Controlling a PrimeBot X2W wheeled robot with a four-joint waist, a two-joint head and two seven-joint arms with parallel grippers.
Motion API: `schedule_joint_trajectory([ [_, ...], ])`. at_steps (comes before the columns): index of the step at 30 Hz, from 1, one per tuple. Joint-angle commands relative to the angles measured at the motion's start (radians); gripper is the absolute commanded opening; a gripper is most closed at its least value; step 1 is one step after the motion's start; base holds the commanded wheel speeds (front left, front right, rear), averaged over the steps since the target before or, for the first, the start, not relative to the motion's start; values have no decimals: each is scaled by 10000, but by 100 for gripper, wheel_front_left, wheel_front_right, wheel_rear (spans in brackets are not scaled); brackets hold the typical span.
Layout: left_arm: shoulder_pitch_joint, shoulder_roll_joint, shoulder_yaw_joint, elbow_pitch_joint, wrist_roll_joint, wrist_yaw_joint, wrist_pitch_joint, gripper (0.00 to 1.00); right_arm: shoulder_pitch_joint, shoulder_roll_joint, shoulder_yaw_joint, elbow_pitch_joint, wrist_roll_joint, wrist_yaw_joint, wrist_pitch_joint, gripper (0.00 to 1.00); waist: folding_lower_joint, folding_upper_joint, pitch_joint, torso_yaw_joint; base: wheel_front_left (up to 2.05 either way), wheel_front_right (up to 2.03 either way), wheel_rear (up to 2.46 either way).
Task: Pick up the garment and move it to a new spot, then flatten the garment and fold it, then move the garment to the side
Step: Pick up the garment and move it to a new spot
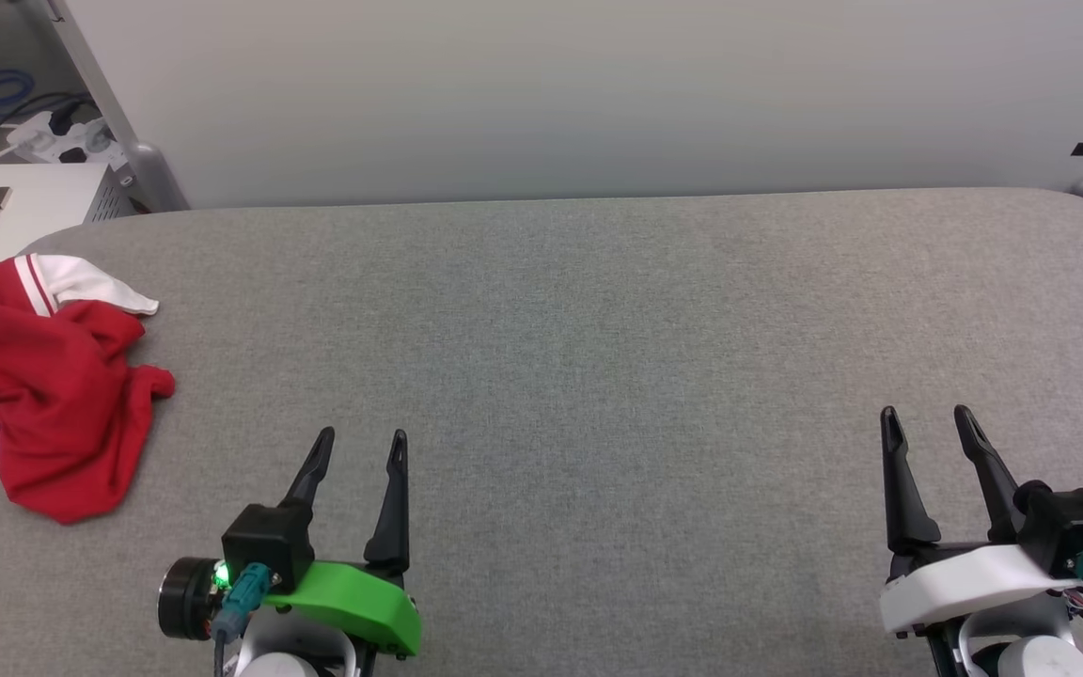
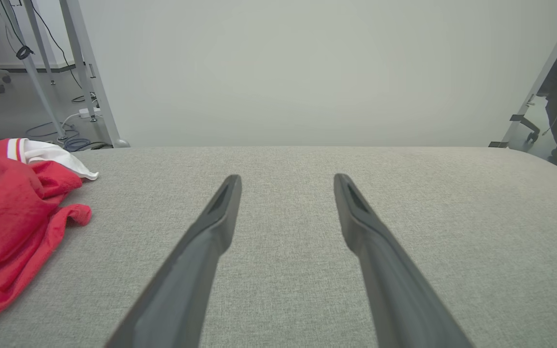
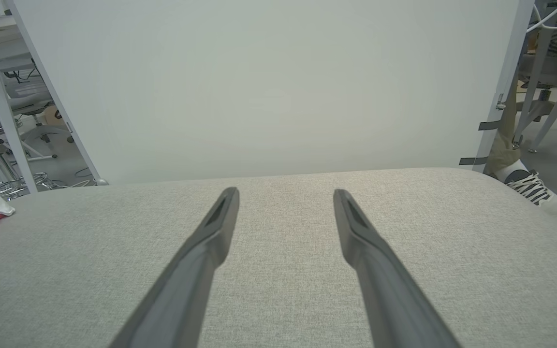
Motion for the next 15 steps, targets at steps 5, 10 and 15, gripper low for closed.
schedule_joint_trajectory([
  [5,3,-50,-156,121,-71,-81,-190,100,2,14,-36,85,123,-8,-226,100,0,0,19,201,0,0,0],
  [10,-84,-53,-71,171,-225,-37,-318,100,-7,15,-11,82,280,-9,-353,100,0,0,125,680,0,0,0],
  [15,-104,-55,30,147,-323,-47,-419,100,-11,16,135,75,342,-9,-452,100,0,0,172,1255,0,0,0],
])
